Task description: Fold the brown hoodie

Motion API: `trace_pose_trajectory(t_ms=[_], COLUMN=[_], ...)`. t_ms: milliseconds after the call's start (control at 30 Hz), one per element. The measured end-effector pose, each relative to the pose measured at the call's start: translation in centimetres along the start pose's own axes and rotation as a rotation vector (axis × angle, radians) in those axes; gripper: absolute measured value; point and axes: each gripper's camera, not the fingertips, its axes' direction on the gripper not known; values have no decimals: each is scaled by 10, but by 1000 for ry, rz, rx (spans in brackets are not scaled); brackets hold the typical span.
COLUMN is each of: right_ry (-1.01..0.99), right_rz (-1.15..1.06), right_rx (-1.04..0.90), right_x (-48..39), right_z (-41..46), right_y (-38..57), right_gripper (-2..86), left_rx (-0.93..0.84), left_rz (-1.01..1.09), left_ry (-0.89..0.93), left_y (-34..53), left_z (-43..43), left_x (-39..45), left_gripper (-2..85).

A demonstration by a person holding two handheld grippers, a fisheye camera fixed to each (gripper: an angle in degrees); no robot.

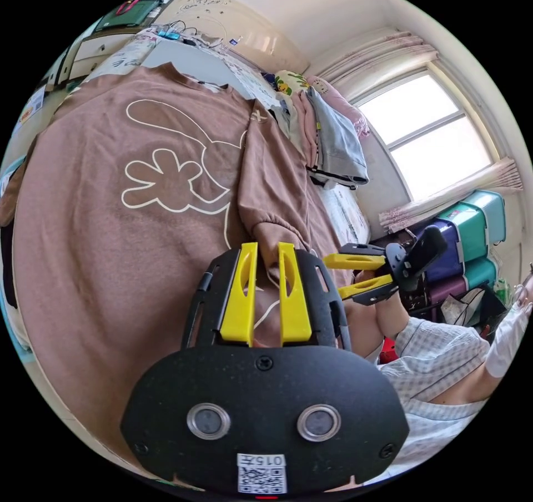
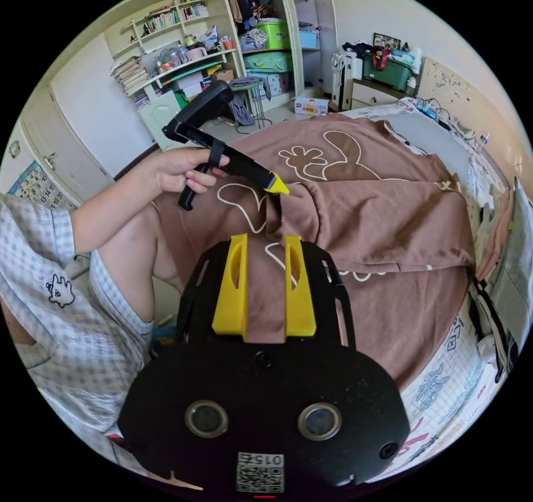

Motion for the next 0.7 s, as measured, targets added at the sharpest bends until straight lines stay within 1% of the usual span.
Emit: trace_pose_trajectory(t_ms=[33, 100, 167, 233, 333, 467, 600, 700], right_ry=[38, 185, 199, 179, 177, 146, 75, -35], right_rz=[3, 8, 22, 1, -10, -24, -32, -55], right_rx=[6, -21, -39, -52, -123, -135, -86, -28], right_x=[-1, -7, -8, -10, -9, -5, 0, 2], right_z=[-1, 7, 13, 18, 25, 13, -14, -33], right_y=[-1, -8, -14, -19, -25, -28, -27, -28], right_gripper=[101, 102, 101, 87, 60, 21, 4, 1], left_rx=[1, -2, -6, -9, -32, -46, 6, 13], left_rz=[1, 11, 14, 13, 13, 11, 54, 126], left_ry=[0, -13, -24, -24, -23, -52, -14, -85], left_y=[1, 5, 8, 11, 15, 22, 35, 48], left_z=[0, 0, 2, 4, 12, 20, 8, -4], left_x=[1, 5, 7, 9, 11, 13, 26, 46], left_gripper=[64, 64, 66, 65, 61, 19, 3, 0])
